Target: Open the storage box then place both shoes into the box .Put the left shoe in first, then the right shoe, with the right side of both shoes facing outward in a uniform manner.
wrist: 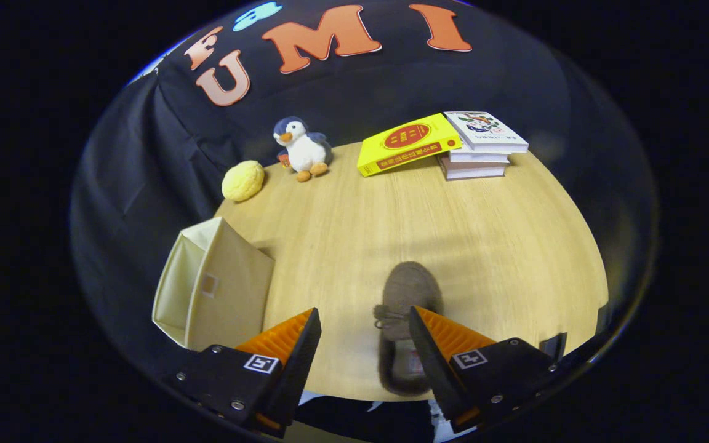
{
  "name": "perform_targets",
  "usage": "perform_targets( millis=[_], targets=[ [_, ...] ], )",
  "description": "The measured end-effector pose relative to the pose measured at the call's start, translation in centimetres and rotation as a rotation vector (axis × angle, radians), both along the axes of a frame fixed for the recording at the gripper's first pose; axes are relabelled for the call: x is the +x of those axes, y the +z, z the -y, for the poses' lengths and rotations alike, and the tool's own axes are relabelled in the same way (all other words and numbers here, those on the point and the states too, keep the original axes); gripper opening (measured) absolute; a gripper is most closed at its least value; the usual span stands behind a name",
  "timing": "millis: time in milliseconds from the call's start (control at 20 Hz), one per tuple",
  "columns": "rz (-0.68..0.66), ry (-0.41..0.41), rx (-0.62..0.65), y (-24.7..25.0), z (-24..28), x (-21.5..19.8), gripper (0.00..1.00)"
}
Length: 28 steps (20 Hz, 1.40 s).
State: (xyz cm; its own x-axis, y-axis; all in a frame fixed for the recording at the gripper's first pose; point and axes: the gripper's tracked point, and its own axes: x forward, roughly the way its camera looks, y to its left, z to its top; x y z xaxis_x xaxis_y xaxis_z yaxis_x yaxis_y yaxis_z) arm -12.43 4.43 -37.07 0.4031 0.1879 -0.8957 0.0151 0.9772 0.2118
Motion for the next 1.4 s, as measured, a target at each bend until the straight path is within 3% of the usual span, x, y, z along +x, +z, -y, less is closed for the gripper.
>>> perform_targets(
  millis=[300, 600, 850, 950, 1150, 1400],
  targets=[
    [-0.061, 0.077, -0.042, -4.8, 3.6, -3.3, 0.75],
    [-0.087, 0.149, -0.098, -9.4, 4.9, -3.4, 0.54],
    [-0.078, 0.064, -0.109, -11.8, 5.6, -2.2, 0.23],
    [-0.082, 0.026, -0.101, -11.9, 5.9, -2.1, 0.15],
    [-0.142, -0.064, -0.043, -11.5, 6.1, -2.5, 0.05],
    [-0.107, -0.119, -0.040, -7.3, 5.4, -1.6, 0.04]
  ],
)
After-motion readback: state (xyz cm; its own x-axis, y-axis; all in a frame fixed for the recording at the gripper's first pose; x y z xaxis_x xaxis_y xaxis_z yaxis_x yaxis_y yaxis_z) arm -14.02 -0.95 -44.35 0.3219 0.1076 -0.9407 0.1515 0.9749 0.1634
